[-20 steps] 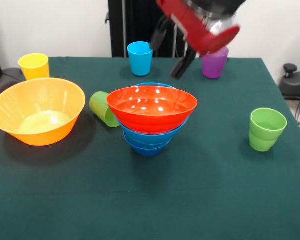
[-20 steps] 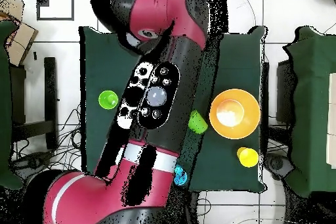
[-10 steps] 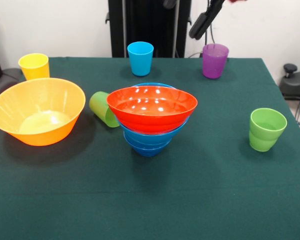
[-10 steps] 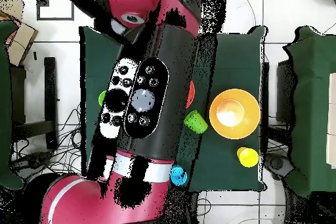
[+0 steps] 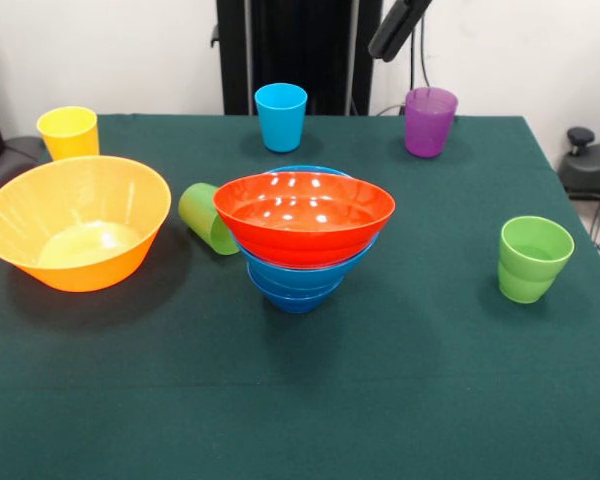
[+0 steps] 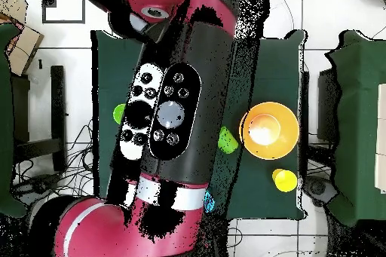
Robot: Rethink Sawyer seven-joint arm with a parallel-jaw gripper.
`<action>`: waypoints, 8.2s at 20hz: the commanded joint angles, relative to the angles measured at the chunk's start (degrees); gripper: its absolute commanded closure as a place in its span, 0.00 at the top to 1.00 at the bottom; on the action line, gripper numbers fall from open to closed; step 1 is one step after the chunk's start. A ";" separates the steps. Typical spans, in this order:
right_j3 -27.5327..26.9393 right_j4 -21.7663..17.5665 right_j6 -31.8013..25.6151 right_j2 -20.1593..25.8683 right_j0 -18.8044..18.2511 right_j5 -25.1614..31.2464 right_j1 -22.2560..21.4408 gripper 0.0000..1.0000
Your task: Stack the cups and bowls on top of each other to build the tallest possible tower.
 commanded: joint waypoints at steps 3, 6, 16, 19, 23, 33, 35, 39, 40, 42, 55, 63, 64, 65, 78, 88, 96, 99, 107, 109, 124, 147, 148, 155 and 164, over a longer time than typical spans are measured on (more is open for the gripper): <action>0.87 -1.47 -4.63 3.78 -1.46 1.41 2.28 1.00; 2.92 -2.09 -5.41 4.68 -1.59 -1.11 1.95 1.00; 7.01 -3.90 -9.14 6.27 -2.91 -7.42 1.56 1.00; 7.64 -4.26 -10.47 6.66 -3.44 -8.80 1.60 1.00; 8.53 -4.48 -12.01 7.37 -4.23 -11.10 1.68 1.00; 9.53 -4.84 -14.20 8.62 -5.75 -15.13 2.21 1.00; 9.68 -5.00 -14.43 8.88 -6.08 -16.14 2.49 1.00; 10.22 -5.09 -15.32 9.78 -6.82 -18.04 2.88 1.00; 10.30 -5.09 -15.45 9.96 -6.97 -18.34 2.96 1.00; 10.69 -5.03 -15.71 10.46 -7.23 -19.01 3.05 1.00; 9.92 -5.01 -16.51 12.62 -9.07 -20.69 4.86 1.00; 8.46 -4.75 -16.47 13.19 -9.80 -20.00 5.85 1.00; 8.60 -4.70 -16.55 13.46 -9.96 -20.39 5.97 1.00; 9.06 -4.71 -16.78 13.75 -10.07 -20.89 5.85 1.00; 13.01 -5.31 -17.16 16.82 -11.18 -23.50 4.83 1.00; 16.52 -5.86 -17.67 18.78 -11.87 -26.64 3.66 1.00; 20.37 -6.12 -18.39 20.72 -12.27 -28.43 1.80 1.00; 21.87 -6.62 -18.56 21.32 -12.44 -28.70 1.01 1.00; 27.00 -8.29 -19.16 23.07 -13.25 -31.19 -1.46 1.00; 27.92 -8.54 -18.93 23.58 -13.46 -32.04 -1.70 1.00; 32.57 -9.85 -18.26 26.24 -14.62 -38.44 -2.34 1.00; 37.62 -14.08 -15.69 30.83 -16.21 -42.86 -4.57 1.00; 37.79 -14.31 -15.52 31.04 -16.29 -42.99 -4.67 1.00; 38.50 -15.89 -15.26 32.27 -16.92 -43.22 -4.93 1.00; 39.83 -17.01 -14.72 34.00 -17.62 -43.50 -4.84 1.00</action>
